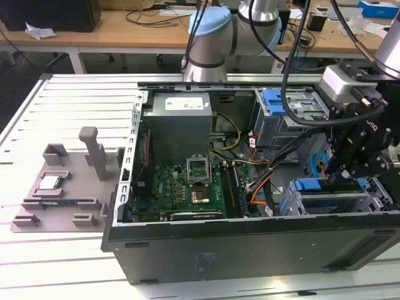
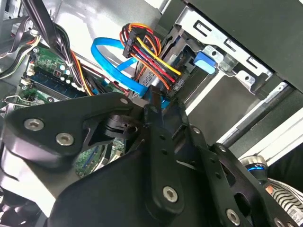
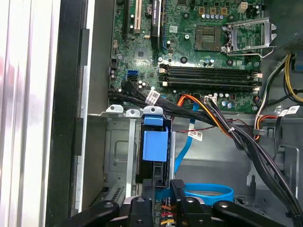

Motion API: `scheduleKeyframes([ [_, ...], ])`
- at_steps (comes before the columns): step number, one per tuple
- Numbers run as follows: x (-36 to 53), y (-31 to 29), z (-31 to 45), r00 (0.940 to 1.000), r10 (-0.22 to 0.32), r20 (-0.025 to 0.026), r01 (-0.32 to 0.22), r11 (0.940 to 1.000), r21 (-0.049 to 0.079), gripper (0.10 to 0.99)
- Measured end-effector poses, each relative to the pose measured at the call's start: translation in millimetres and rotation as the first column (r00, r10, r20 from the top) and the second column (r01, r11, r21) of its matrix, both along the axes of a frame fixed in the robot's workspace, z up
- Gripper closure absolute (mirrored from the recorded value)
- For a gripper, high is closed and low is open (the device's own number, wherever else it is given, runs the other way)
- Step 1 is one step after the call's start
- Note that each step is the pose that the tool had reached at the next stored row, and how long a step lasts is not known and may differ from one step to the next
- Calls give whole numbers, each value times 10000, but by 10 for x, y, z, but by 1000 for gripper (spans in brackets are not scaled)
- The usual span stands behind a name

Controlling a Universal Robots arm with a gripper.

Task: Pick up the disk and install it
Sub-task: 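Insert the second disk wire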

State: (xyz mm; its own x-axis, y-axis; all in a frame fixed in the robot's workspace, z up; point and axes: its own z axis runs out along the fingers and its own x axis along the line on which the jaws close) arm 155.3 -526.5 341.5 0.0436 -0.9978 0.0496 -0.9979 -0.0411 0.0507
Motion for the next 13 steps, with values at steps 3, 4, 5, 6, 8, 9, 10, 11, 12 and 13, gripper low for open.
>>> scheduleKeyframes([
  [3, 0, 16, 97, 10000, 0, 0, 0, 10000, 1, 792],
  [4, 0, 31, 148, 10000, 0, 0, 0, 10000, 1, 792],
  [5, 0, 39, 179, 10000, 0, 0, 0, 10000, 0, 792],
  [6, 0, 45, 211, 10000, 0, 0, 0, 10000, 0, 800],
  [8, 0, 62, 312, 10000, 0, 0, 0, 10000, -1, 871],
  [9, 0, 73, 401, 10000, -1, 0, 1, 10000, 0, 980],
  [10, 0, 77, 445, 10000, 0, 0, 0, 10000, 0, 980],
  [11, 0, 79, 478, 10000, 0, 0, 0, 10000, -1, 980],
  [12, 0, 80, 514, 10000, 0, 0, 0, 10000, 0, 980],
  [13, 0, 80, 535, 10000, -1, 0, 1, 10000, 1, 980],
])
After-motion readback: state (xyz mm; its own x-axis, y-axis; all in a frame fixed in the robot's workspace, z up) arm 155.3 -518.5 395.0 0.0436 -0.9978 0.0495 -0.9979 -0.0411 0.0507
